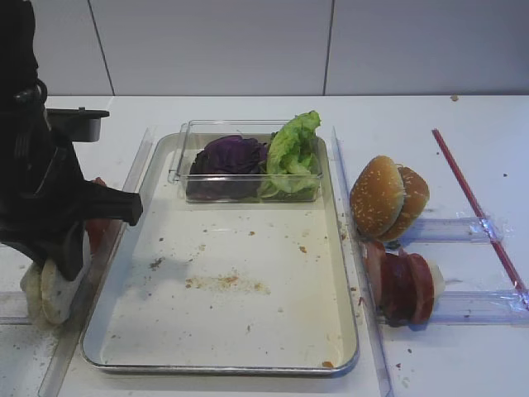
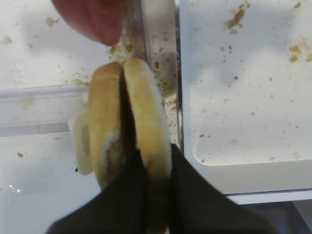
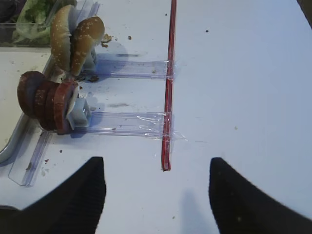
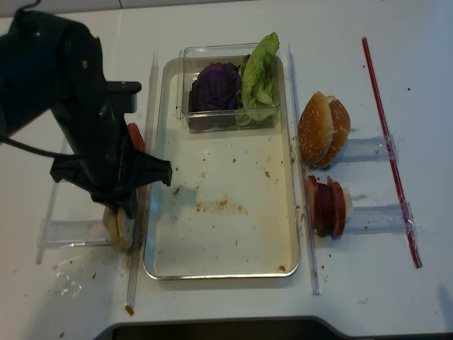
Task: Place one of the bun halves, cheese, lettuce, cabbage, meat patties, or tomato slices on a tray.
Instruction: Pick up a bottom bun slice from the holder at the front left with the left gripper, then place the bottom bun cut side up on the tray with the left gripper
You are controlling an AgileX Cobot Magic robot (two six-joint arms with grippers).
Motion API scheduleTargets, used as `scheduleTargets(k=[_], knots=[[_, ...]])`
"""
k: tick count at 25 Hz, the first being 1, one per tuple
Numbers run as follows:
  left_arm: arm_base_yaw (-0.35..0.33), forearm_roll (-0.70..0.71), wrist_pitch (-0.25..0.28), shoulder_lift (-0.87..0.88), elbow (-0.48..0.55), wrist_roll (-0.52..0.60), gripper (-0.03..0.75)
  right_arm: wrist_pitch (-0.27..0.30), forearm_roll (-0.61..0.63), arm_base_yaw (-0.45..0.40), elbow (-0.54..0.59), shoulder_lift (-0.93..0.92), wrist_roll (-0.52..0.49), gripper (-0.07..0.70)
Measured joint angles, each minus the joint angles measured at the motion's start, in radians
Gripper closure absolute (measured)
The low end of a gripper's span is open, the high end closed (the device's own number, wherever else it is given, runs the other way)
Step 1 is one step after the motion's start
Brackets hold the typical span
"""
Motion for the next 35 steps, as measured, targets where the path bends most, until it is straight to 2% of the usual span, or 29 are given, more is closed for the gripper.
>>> scheduleTargets(k=[10, 14, 24, 30, 35], knots=[[0.000, 0.007, 0.002, 0.000, -0.005, -0.038, 0.671, 0.000, 0.000, 0.000, 0.000, 0.000, -0.002, 0.134], [-0.001, 0.014, 0.019, 0.004, -0.047, -0.041, 0.674, 0.000, 0.000, 0.000, 0.000, 0.000, -0.002, 0.134], [-0.001, 0.014, 0.004, -0.067, -0.070, -0.066, 0.674, 0.000, 0.000, 0.000, 0.000, 0.000, -0.002, 0.134], [-0.001, -0.052, 0.004, -0.104, -0.088, -0.066, 0.675, 0.000, 0.000, 0.000, 0.000, 0.000, -0.002, 0.134], [-0.001, -0.154, 0.006, -0.112, -0.090, -0.019, 0.676, 0.000, 0.000, 0.000, 0.000, 0.000, -0.002, 0.134]])
